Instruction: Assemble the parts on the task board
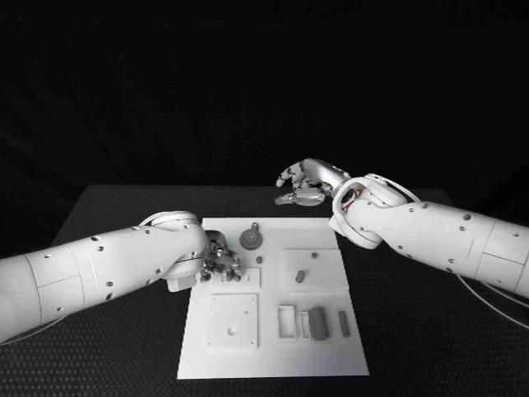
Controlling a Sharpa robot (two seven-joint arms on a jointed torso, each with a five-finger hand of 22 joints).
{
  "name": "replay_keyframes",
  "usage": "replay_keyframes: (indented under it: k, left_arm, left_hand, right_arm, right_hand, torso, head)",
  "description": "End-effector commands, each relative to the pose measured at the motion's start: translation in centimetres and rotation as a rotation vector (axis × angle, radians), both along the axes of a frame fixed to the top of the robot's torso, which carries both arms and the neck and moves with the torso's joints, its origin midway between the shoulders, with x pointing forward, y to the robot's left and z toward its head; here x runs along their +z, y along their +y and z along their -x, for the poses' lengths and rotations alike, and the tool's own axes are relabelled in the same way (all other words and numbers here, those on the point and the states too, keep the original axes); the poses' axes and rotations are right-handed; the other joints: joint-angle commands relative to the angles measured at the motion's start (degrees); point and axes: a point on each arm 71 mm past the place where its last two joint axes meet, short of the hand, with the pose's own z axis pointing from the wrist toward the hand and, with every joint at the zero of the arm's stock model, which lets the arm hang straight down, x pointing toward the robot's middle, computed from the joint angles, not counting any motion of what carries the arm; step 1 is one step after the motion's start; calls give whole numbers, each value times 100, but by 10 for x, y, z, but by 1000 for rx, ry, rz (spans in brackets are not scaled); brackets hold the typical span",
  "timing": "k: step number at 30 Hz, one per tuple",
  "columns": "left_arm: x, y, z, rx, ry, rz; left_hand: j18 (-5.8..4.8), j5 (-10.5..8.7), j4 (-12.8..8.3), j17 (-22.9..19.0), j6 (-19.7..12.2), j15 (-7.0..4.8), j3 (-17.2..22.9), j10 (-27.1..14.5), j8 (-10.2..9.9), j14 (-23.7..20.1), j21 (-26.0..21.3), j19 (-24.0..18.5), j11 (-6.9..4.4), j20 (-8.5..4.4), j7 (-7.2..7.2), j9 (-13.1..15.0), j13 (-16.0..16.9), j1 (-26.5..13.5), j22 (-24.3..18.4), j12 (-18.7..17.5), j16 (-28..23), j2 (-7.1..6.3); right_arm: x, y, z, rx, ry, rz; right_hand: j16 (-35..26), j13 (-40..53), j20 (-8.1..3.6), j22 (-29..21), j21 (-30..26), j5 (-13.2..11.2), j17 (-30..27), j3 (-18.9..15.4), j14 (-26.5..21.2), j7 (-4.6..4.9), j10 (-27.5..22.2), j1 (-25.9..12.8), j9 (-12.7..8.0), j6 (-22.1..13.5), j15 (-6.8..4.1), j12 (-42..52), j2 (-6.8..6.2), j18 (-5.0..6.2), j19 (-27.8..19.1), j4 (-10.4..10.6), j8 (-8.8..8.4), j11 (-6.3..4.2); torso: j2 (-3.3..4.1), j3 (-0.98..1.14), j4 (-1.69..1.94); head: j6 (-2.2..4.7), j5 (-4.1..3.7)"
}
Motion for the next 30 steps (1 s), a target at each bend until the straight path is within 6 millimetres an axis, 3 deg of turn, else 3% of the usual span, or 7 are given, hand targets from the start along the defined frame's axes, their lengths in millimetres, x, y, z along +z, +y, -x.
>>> replay_keyframes:
  k: [1, 8, 22, 30]
  left_arm:
    - [0, -2, 1, -17, 0, 12]
    - [0, -4, 1, -15, -3, 26]
    - [1, -2, 1, 4, -19, 51]
    - [6, 15, 1, 40, -40, 60]
  left_hand:
    - [11, -21, 18, -10, -11, -37, -19, -10, -25, -4, -24, 23, 2, -28, -2, 12, 6, -11, 95, -35, 18, -60]
    - [12, -30, 30, -17, -16, -36, -247, -16, -49, -21, -30, 13, 10, -25, 6, 63, 15, -231, 98, -38, 34, -253]
    - [42, -28, -129, -35, -13, -57, -534, -23, -98, -43, -52, 0, -5, -38, -9, 133, 27, -370, 91, -49, 50, -318]
    - [51, -28, -167, -40, -9, -66, -557, -20, -110, -42, -55, 6, -9, -41, -12, 147, 28, -360, 90, -52, 53, -306]
  right_arm:
    - [0, 1, 0, 11, 4, 6]
    - [0, 1, 0, 11, 4, 6]
    - [0, 2, 0, 12, 5, 6]
    - [-1, -1, -1, 4, 4, 8]
  right_hand:
    - [-33, -9, -22, 59, -28, 38, -1, -9, -37, 151, -49, 8, 4, -130, 21, -22, 65, 352, 14, -31, -2, -7]
    - [-33, -9, -22, 60, -29, 38, -1, -9, -37, 151, -49, 9, 4, -131, 21, -22, 68, 352, 14, -32, -2, -7]
    - [-33, -11, -21, 61, -29, 38, -1, -10, -38, 151, -49, 9, 3, -131, 21, -21, 71, 352, 14, -35, -2, -6]
    - [-33, -12, -21, 62, -30, 38, -1, -12, -38, 152, -50, 7, 3, -133, 21, -21, 71, 352, 14, -38, -3, -6]
  torso:
    - [0, -2, 2]
    - [0, -1, 1]
    - [-3, 2, -2]
    - [-2, 7, -7]
  head:
    - [-4, -5]
    - [-7, -10]
    - [-1, -9]
    - [55, -18]
